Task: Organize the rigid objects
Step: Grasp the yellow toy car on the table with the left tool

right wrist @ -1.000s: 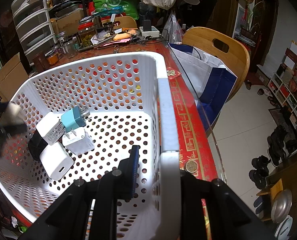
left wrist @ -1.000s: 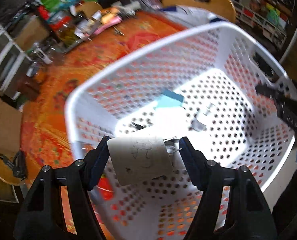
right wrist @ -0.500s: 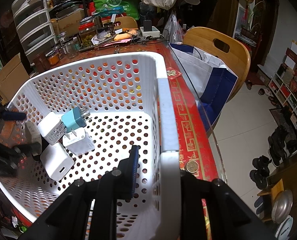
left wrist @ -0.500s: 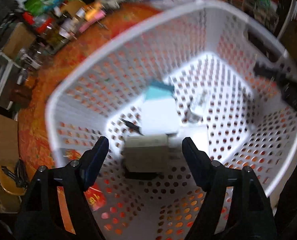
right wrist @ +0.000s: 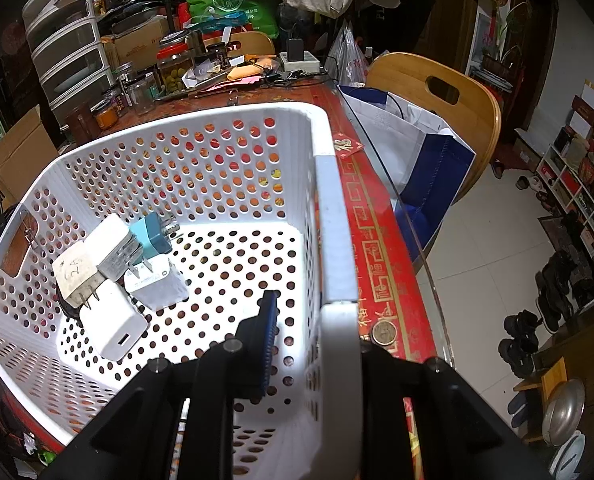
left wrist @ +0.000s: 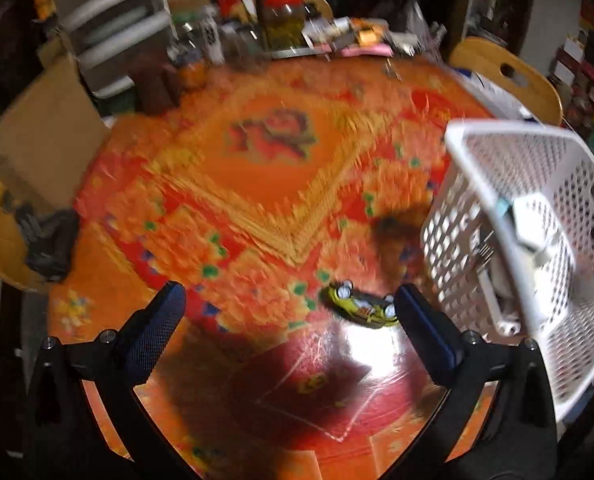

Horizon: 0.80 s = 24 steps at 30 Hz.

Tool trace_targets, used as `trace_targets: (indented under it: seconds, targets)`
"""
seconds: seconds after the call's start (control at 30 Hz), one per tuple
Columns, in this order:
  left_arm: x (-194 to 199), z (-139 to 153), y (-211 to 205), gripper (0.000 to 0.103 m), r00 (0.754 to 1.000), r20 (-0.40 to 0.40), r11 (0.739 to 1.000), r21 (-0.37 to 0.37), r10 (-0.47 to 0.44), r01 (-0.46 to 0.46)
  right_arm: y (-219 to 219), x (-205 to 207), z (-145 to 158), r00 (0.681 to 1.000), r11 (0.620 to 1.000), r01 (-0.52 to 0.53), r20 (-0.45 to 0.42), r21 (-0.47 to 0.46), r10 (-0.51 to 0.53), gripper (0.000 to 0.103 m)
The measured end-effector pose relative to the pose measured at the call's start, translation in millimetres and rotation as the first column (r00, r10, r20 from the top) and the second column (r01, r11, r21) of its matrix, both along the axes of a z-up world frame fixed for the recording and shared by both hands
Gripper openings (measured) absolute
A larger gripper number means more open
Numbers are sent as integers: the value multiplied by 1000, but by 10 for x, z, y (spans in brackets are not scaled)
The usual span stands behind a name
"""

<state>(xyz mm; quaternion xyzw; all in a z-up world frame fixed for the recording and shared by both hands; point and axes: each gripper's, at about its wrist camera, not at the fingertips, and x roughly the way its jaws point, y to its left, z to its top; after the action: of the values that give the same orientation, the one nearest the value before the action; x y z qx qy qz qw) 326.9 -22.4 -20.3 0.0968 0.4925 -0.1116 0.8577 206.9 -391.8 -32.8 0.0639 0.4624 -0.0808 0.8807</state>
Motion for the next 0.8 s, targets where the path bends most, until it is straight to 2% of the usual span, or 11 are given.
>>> trace_targets:
  seconds: [0.17,0.33,0.5,0.6,0.73,0.8]
  targets:
    - [58,-487,-106,103,996,-58,997,-36,-63,61,-14,5,-15,1000,1000,0,-8,3,0,19]
    - [89,-728,-339,103,992,-57,994,-14,-111,110,-14,5,-16,1000,1000,4,-12,-1,-4,19]
    - [216,-866,-408,103,991,-82,995,-16,-104,103,-18,1,-14,1000,1000,6,-9,-3,-6,19]
    - [284,-917,-392,103,991,-96,995,-45,-91,87,-21,3,-9,1000,1000,5,-9,-4,-5,19]
    - [291,-928,-401,102,992,-83,995,-49,-94,90,-23,3,-9,1000,1000,6,-8,-2,-6,19]
    - [274,-913,-416,98,993,-71,994,-53,-99,95,-31,4,1,1000,1000,6,-7,-2,-6,19]
